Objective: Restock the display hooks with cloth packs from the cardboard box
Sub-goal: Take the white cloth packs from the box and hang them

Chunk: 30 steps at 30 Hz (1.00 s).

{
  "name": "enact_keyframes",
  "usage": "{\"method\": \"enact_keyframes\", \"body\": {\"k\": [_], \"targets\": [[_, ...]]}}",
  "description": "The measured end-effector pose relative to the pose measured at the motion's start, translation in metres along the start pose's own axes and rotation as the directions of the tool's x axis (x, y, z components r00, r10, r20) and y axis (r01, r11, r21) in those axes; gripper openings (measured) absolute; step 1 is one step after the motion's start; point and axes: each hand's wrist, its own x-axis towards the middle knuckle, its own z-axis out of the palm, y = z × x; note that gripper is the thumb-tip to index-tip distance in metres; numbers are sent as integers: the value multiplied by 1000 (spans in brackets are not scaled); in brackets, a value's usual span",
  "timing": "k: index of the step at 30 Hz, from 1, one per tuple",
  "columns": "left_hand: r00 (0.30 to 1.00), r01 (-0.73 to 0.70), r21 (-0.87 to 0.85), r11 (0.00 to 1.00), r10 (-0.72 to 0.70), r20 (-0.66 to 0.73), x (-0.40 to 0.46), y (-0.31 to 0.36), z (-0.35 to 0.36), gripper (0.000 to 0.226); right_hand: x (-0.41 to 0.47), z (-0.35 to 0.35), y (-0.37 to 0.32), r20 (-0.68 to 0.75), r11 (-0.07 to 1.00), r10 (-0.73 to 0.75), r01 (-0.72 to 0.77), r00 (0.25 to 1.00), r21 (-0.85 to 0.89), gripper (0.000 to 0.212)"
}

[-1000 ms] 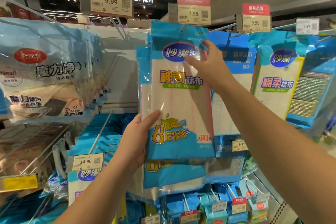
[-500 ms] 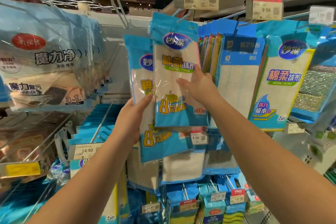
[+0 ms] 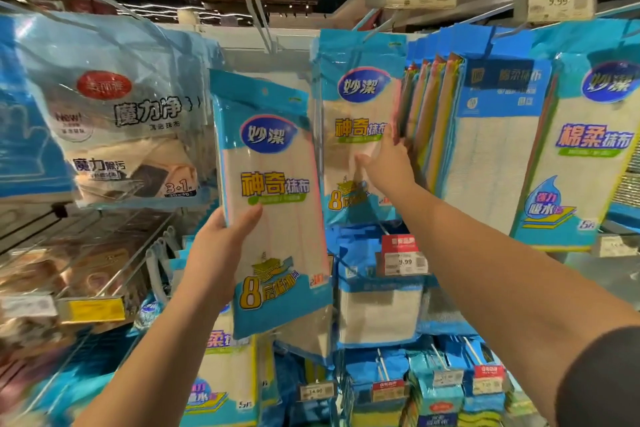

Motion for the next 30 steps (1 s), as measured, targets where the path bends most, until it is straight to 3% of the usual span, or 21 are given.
{"method": "enact_keyframes", "body": {"k": [8, 11, 14, 18, 23, 25, 30], "targets": [[989, 50, -62, 997, -41, 145, -5, -2, 10, 26, -1, 10, 6, -50, 1000, -4, 5, 999, 30, 86], [980, 43, -54, 998, -31, 198, -3, -4, 13, 41, -9, 0, 4, -136, 967, -130, 156, 982, 200, 62], [968, 35, -39, 999, -24, 250, -2, -4, 20, 47, -21, -28, -9, -206, 827, -163, 247, 965, 505, 28], [957, 21, -37, 999, -9, 291, 0, -5, 35, 49, -27, -71, -27, -190, 739, -297, 351, 936, 575, 9], [926, 39, -40, 998, -21, 377, 0, -5, 55, 47, -22, -99, -35, -105, 733, -355, 346, 929, 585, 10], [914, 38, -39, 999, -19, 406, 0, -3, 63, 46, -23, -107, -35, -135, 709, -340, 347, 931, 614, 14], [899, 15, -19, 1000, -5, 438, -2, 4, 82, 50, -25, -120, -35, -181, 638, -323, 355, 929, 683, 41]]}}
